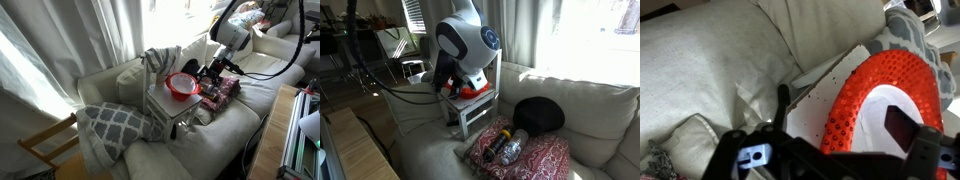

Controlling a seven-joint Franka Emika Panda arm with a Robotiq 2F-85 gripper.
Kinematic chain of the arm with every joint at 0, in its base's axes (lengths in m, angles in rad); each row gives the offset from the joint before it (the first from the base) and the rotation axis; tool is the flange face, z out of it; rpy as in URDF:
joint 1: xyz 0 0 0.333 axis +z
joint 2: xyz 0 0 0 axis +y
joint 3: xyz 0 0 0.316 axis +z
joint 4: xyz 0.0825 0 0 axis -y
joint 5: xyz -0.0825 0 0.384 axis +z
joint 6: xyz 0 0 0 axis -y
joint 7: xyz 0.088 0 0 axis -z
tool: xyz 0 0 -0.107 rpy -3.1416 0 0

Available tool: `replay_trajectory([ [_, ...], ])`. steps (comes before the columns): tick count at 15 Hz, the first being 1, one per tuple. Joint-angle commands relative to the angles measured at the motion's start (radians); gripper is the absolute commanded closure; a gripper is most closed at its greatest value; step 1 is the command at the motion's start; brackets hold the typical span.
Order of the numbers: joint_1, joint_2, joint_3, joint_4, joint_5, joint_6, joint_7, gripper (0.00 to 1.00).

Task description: Hang the striped cloth on the backrest of the wooden chair then flip the orange hat over on the seat

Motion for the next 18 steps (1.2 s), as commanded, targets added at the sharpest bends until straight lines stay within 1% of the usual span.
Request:
replay_trajectory([
  [1,-0.017,0.076,0.005,0.050,0.089,-0.042,-0.121,0.00],
  [5,-0.024,0.137,-0.006,0.099,0.146,-0.089,-0.199,0.00],
  [6,-0.037,0.153,-0.004,0.115,0.163,-0.129,-0.221,0.00],
  [8,-0.044,0.175,-0.012,0.137,0.198,-0.172,-0.246,0.00],
  [9,-0.046,0.186,-0.019,0.147,0.211,-0.195,-0.258,0.14],
  [10,-0.048,0.197,-0.025,0.158,0.220,-0.214,-0.263,0.25],
  [12,-0.050,0.214,-0.038,0.172,0.240,-0.246,-0.276,0.42],
  [15,-0.046,0.233,-0.054,0.191,0.257,-0.277,-0.287,0.65],
  [16,-0.043,0.237,-0.059,0.195,0.261,-0.281,-0.288,0.74],
  [18,-0.034,0.232,-0.065,0.197,0.256,-0.281,-0.290,0.87],
])
